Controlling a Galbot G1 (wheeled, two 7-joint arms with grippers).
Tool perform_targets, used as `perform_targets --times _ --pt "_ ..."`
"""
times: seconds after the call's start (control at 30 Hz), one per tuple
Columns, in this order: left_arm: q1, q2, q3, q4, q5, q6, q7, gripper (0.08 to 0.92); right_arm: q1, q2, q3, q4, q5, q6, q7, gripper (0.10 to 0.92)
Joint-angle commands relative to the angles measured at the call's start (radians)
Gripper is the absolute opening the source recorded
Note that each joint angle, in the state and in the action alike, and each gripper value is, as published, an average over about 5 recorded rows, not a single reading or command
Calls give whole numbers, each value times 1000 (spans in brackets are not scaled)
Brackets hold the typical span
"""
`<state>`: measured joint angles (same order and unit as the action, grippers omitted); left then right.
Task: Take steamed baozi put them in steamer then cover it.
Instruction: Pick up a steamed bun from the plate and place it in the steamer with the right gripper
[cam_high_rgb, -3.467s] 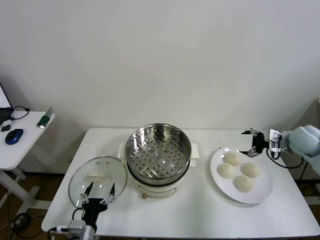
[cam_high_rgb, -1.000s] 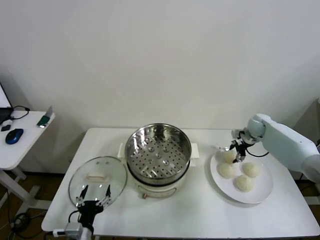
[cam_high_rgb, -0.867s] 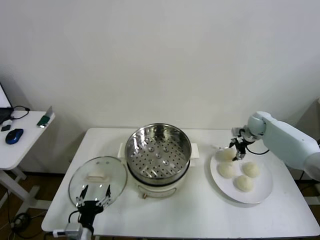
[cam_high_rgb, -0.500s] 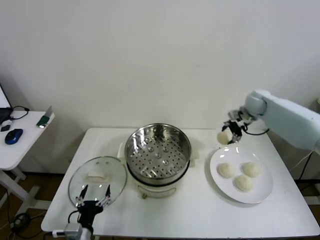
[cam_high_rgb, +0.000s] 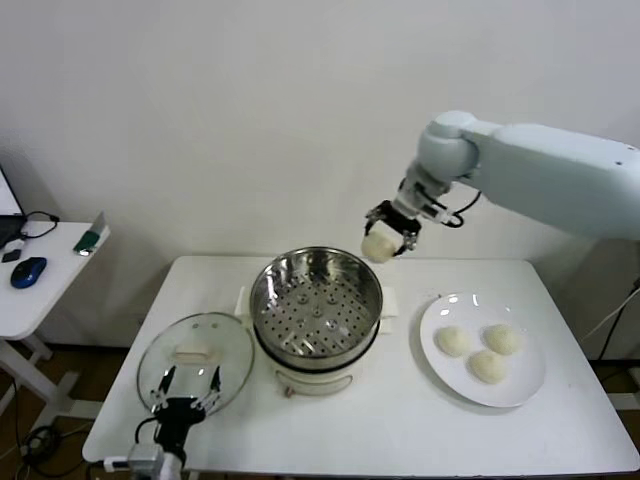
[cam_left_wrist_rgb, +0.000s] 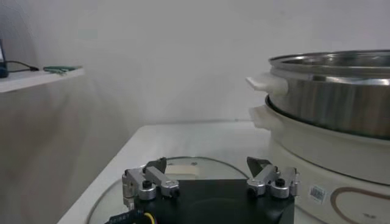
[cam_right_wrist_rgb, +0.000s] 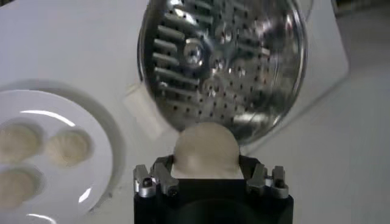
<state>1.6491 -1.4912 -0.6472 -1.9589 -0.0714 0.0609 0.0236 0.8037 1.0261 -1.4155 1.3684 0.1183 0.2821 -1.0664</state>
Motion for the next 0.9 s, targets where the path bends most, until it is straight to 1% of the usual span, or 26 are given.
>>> perform_targets --times 0.03,0.27,0.6,0.9 --pt "0 -1 -2 -1 -1 0 0 823 -1 201 -56 36 -103 107 42 721" --pt "2 -4 -5 -10 -7 1 -2 823 -128 295 -24 -142 -223 145 69 721" --pt "4 -5 -9 -14 -17 1 -3 823 -250 355 15 -339 -328 192 89 721" --pt "-2 -4 -13 -7 -19 0 -4 823 -312 384 37 -431 -355 216 103 721"
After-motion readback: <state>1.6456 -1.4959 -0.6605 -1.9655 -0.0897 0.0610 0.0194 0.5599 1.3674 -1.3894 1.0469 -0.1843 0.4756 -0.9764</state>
